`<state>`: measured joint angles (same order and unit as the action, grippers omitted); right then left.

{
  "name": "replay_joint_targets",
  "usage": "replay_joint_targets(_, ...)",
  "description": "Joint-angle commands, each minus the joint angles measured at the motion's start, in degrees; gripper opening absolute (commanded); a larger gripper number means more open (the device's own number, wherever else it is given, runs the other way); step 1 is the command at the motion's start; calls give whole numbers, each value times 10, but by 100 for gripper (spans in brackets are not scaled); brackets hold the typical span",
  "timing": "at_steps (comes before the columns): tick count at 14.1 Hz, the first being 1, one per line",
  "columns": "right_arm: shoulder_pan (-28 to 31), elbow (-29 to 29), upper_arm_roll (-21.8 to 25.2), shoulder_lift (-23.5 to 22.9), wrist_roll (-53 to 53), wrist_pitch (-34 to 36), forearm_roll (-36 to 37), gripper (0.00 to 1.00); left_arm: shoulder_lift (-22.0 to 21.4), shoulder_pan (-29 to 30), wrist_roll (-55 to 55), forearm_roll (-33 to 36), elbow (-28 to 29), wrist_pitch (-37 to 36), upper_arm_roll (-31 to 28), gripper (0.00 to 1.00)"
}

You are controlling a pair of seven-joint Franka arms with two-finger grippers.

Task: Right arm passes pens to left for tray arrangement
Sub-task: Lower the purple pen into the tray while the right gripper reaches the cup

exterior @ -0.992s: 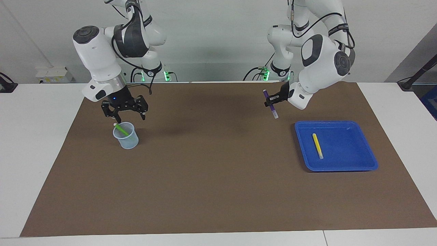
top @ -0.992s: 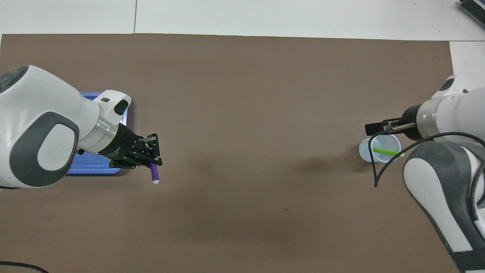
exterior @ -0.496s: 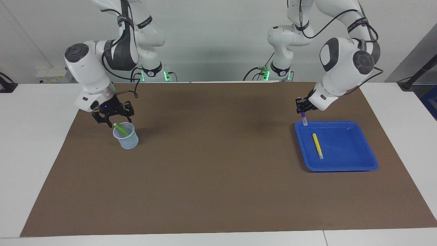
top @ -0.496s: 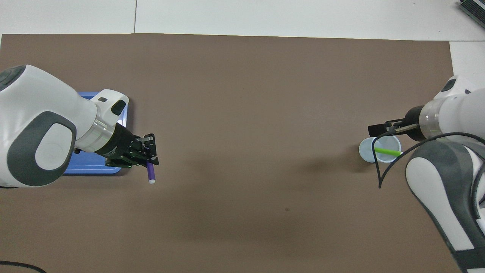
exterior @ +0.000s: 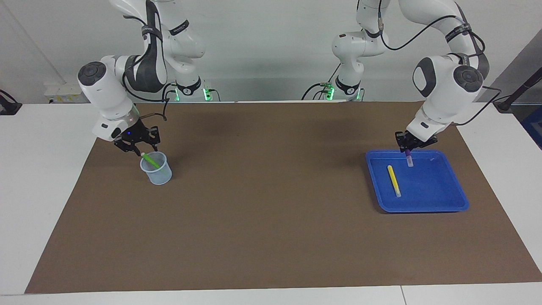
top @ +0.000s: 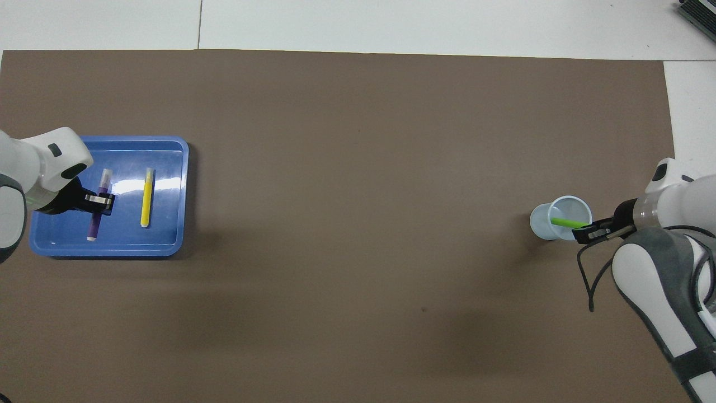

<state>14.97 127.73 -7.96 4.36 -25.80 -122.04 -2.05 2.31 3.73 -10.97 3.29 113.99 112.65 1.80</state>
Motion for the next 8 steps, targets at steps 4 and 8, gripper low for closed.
replay_joint_targets(4, 15, 22, -8, 8, -13, -23, 11, 50, 25, 56, -18, 12, 43, 119, 6, 0)
replay_joint_targets(8, 15, 31, -9, 0, -10, -56, 11, 43, 66, 69, -12, 12, 44, 169, 6, 0)
